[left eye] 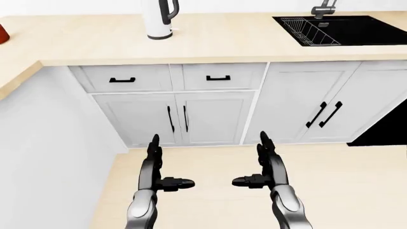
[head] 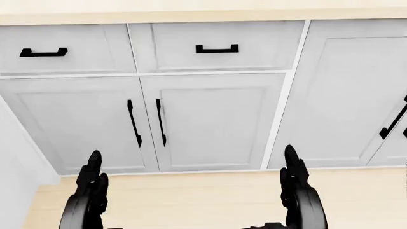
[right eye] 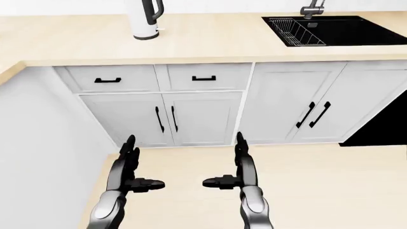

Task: Press down the lever to turn on the electric kettle.

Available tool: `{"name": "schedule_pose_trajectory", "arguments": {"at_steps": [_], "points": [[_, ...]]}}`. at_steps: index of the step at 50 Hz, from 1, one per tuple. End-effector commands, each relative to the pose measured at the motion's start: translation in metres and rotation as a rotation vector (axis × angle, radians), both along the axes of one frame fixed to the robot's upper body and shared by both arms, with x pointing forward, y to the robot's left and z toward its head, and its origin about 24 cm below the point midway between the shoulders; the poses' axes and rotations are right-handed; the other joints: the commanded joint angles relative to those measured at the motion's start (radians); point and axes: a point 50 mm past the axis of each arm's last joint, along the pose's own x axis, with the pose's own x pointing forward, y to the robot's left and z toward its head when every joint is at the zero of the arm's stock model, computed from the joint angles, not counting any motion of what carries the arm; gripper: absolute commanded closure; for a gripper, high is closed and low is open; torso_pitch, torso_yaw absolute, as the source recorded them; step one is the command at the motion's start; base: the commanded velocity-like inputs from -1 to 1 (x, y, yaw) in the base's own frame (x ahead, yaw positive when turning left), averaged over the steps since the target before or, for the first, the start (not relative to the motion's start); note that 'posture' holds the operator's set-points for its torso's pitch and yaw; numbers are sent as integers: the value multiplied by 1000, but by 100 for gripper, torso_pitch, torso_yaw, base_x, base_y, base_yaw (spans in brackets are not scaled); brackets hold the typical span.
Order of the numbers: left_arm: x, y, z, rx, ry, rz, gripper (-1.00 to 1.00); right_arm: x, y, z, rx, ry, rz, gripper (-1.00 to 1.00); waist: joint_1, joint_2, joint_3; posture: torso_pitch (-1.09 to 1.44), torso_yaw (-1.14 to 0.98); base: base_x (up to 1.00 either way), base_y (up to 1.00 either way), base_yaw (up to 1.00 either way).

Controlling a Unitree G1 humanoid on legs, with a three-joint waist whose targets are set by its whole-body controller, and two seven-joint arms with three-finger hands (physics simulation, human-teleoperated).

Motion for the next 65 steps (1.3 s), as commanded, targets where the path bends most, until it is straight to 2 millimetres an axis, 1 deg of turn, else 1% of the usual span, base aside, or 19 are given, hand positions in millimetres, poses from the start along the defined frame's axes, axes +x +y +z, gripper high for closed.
{"name": "schedule_pose_trajectory", "arguments": {"at_steps": [1, 2, 3, 5, 7, 8, 11, 18, 21, 23, 24, 28, 36, 41, 50, 53, 54, 56, 65], "points": [[10, 2, 41, 23, -196, 7, -100, 5, 0, 38, 8, -174, -4, -100, -2, -8, -1, 0, 0, 0, 0, 0], [10, 2, 43, 25, -200, 8, -100, 5, 0, 38, 9, -174, -3, -100, 1, -8, -37, 0, 0, 0, 0, 0], [10, 2, 44, 30, -202, 9, -100, 4, 0, 39, 3, -182, -5, -100, 6, -1, -63, 0, 0, 0, 0, 0], [8, 3, 48, 36, -218, 16, -100, 3, 0, 43, -43, -180, -10, -100, 5, -6, -19, 0, 0, 0, 0, 0], [8, 5, 50, 40, -224, 17, -100, 3, 1, 47, -47, -182, -9, -100, 6, -8, -68, 0, 0, 0, 0, 0], [9, 6, 50, 40, -226, 20, -100, 4, 1, 48, -55, -183, -11, -100, 7, -8, -73, 0, 0, 0, 0, 0], [13, 6, 62, 51, -234, 19, -100, 5, 2, 53, -53, -197, -4, -100, 8, -5, -77, 0, 0, 0, 0, 0], [17, 0, 86, 71, -269, -16, -100, 4, 1, 79, -41, -250, 18, -100, 9, -3, -87, 0, 0, 0, 0, 0], [16, 0, 101, 82, -291, -18, -100, 7, 0, 94, -45, -284, 16, -100, 9, -3, -91, 0, 0, 0, 0, 0], [16, 1, 116, 94, -311, -17, -100, 12, 2, 118, -50, -346, 25, -100, 8, -3, -94, 0, 0, 0, 0, 0], [15, 1, 123, 102, -321, -17, -100, 13, 2, 123, -48, -355, 21, -100, 7, -3, -95, 0, 0, 0, 0, 0], [11, -4, 146, 120, -358, -29, -100, 14, -2, 135, -45, -391, 16, -100, 6, -2, -92, 0, 0, 0, 0, 0], [4, -6, 156, 126, -379, -31, -100, 16, -7, 142, -63, -416, 14, -100, 7, -5, -87, 0, 0, 0, 0, 0], [2, -5, 157, 127, -383, -31, -100, 14, -6, 143, -63, -417, 14, -100, 8, -6, -79, 0, 0, 0, 0, 0], [2, -5, 158, 140, -390, -34, -100, 15, 1, 141, -88, -404, 33, -100, 9, -6, -77, 0, 0, 0, 0, 0], [0, -2, 161, 142, -396, -24, -100, 15, 2, 141, -93, -396, 33, -100, 11, -5, -78, 0, 0, 0, 0, 1], [-1, -2, 161, 144, -396, -23, -100, 15, 2, 141, -93, -397, 33, -100, 12, -1, -94, 0, 0, 0, 0, 15], [-1, -2, 160, 145, -395, -22, -100, 15, 2, 141, -101, -392, 32, -100, 12, 1, -73, 0, 0, 0, 0, 18], [-2, 1, 161, 146, -398, -13, -100, 14, 2, 143, -109, -389, 26, -100, 18, 4, -62, 0, 0, 0, 0, 26]]}}
